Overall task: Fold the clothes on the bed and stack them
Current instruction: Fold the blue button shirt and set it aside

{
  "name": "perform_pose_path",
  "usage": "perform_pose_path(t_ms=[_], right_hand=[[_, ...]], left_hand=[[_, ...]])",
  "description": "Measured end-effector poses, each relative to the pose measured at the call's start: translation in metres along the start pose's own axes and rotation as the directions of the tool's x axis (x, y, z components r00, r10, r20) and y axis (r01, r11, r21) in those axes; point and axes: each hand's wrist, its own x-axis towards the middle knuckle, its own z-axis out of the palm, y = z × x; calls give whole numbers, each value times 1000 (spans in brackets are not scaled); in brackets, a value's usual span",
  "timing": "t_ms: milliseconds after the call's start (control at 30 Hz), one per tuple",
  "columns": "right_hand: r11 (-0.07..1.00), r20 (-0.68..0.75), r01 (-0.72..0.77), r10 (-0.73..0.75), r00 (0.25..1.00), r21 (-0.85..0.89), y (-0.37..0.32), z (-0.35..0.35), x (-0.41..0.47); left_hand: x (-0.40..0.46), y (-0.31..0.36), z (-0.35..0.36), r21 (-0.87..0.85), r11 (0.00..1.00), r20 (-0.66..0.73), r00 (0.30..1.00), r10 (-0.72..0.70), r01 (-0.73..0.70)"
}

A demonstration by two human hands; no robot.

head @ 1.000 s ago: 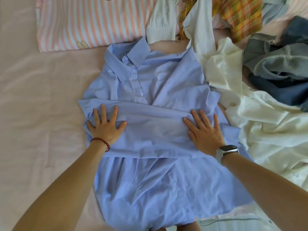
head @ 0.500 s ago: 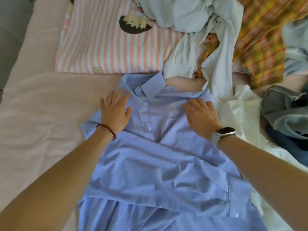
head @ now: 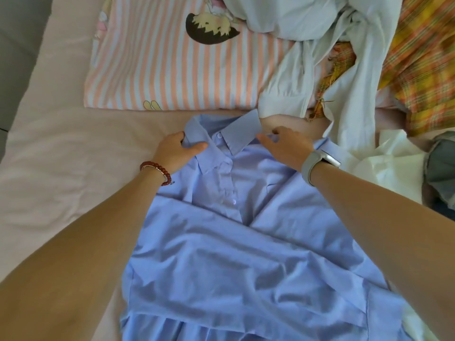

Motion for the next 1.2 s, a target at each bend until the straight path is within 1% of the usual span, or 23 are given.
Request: perform_pose_path(t_ms=[33, 100, 133, 167, 233, 267, 300, 333, 367, 467, 567, 667, 767, 833, 867, 933, 967, 1000, 1033, 1100, 1133, 1200], right_hand=[[1000, -39, 2, -3, 999, -10, -3, 0, -3], [997, -119, 67, -70, 990, -35, -4, -2, -12], [991, -177, 123, -130, 975, -48, -2, -4, -19], [978, -259, 198, -206, 944, -59, 2, -6, -28], [921, -443, 374, -382, 811, -109, 12, -12, -52], [884, -509, 441, -453, 732, -151, 17, -15, -65], [849, -543, 489, -512, 666, -202, 22, -16, -79], [813, -544, 523, -569, 617, -257, 27, -15, -91], [780, -522, 553, -615, 591, -293, 35, -11, -105], [690, -405, 641, -720, 563, -336, 58, -1, -148], [626, -283, 693, -780, 558, -359, 82, 13, -195], [599, -234, 708, -800, 552, -374, 99, 18, -238], [609, -196, 717, -791, 579, -340, 119, 23, -280], [612, -92, 715, -778, 622, -337, 141, 34, -307], [613, -4, 709, -757, 653, -349, 153, 39, -320], [625, 206, 687, -666, 717, -371, 175, 51, -338], [637, 279, 672, -614, 738, -377, 180, 55, -343], [642, 312, 658, -580, 752, -392, 179, 55, -347], [641, 282, 654, -593, 754, -401, 175, 54, -347], [654, 173, 649, -640, 749, -389, 160, 51, -341], [650, 121, 643, -659, 742, -405, 150, 50, -336], [668, 26, 586, -649, 760, -459, 135, 49, -324]], left_hand=[[-3, 5, 1, 24, 998, -61, 996, 61, -60], [-11, 14, 3, 60, 985, -161, 973, 167, -159], [-19, 18, 4, 82, 977, -187, 960, 209, -197], [-28, 18, 5, 109, 966, -204, 946, 252, -234], [-54, 16, 8, 158, 932, -228, 906, 356, -326], [-69, 14, 9, 185, 901, -248, 869, 429, -392], [-84, 10, 10, 211, 869, -261, 831, 492, -448], [-100, 4, 11, 230, 842, -266, 801, 537, -488], [-115, -4, 13, 242, 825, -261, 785, 562, -511], [-159, -28, 21, 340, 775, -177, 773, 610, -533], [-206, -50, 28, 386, 704, -41, 752, 658, -596], [-259, -63, 31, 389, 693, 32, 761, 648, -607], [-313, -70, 41, 401, 686, 116, 777, 619, -607], [-341, -83, 51, 402, 685, 247, 792, 558, -608], [-351, -93, 54, 424, 665, 343, 789, 510, -615], [-365, -112, 58, 487, 574, 557, 740, 376, -658], [-367, -116, 58, 496, 572, 630, 724, 282, -654], [-368, -113, 57, 488, 602, 644, 726, 241, -632], [-367, -107, 56, 465, 640, 611, 745, 267, -612], [-360, -91, 59, 417, 704, 459, 802, 383, -575], [-353, -81, 60, 426, 711, 370, 825, 428, -559], [-337, -69, 61, 523, 698, 213, 868, 450, -490]])
